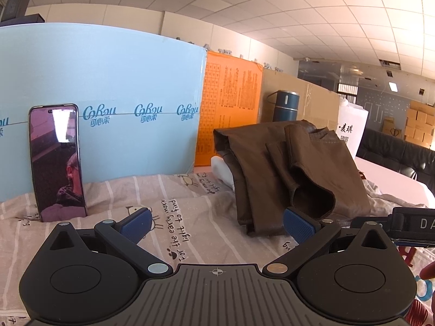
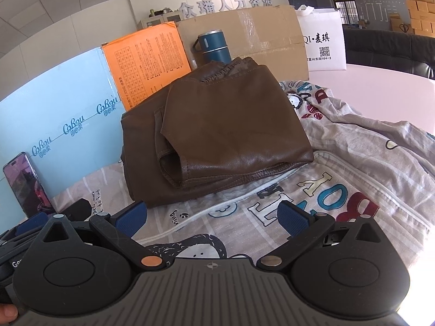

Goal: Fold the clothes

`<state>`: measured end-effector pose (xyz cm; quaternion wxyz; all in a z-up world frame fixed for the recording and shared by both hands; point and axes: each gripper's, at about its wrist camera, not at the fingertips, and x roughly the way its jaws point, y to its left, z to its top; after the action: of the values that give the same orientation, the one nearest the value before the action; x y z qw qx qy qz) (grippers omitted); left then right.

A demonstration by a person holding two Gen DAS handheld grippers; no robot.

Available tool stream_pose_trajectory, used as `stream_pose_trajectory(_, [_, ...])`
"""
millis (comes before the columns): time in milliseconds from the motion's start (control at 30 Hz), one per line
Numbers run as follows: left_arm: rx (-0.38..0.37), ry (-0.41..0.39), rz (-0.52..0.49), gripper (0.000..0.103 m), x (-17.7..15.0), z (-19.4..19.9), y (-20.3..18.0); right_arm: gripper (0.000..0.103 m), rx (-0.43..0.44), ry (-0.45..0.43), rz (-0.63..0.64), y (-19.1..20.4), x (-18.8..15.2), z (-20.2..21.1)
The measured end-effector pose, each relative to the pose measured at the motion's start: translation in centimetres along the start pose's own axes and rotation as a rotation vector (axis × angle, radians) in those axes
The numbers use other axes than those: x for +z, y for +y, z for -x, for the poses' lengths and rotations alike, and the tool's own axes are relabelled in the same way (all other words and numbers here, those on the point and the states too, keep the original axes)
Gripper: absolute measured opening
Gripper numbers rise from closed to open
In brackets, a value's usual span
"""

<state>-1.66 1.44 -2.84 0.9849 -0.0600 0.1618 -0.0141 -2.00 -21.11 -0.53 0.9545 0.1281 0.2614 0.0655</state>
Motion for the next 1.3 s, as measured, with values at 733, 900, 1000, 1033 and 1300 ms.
stream_pose_trajectory(733, [-0.042,-0.078,0.019,0.103,1.2,3.0,-0.8,0.103,-0.158,-0.125,0.078,1.6,-0.9,4.8])
stream_pose_trajectory(900, [-0.044,-0.08,0.018,0.103,1.2,3.0,-0.9,0.103,-0.166,-0.118,0.1,2.0,-1.0,4.9])
stream_pose_trajectory(1000, [-0.045,-0.078,0.014,0.103,1.2,2.9,-1.0,0.103,-0.172,-0.109,0.106,2.0,-1.0,4.7])
stream_pose_trajectory(1033, [-0.045,-0.078,0.014,0.103,1.2,2.9,-1.0,0.103,-0.172,-0.106,0.106,2.0,-1.0,4.6])
stream_pose_trajectory(1300, [-0.045,-0.074,0.014,0.103,1.0,2.9,-0.9,0.103,-0.165,-0.09,0.107,2.1,-1.1,4.2])
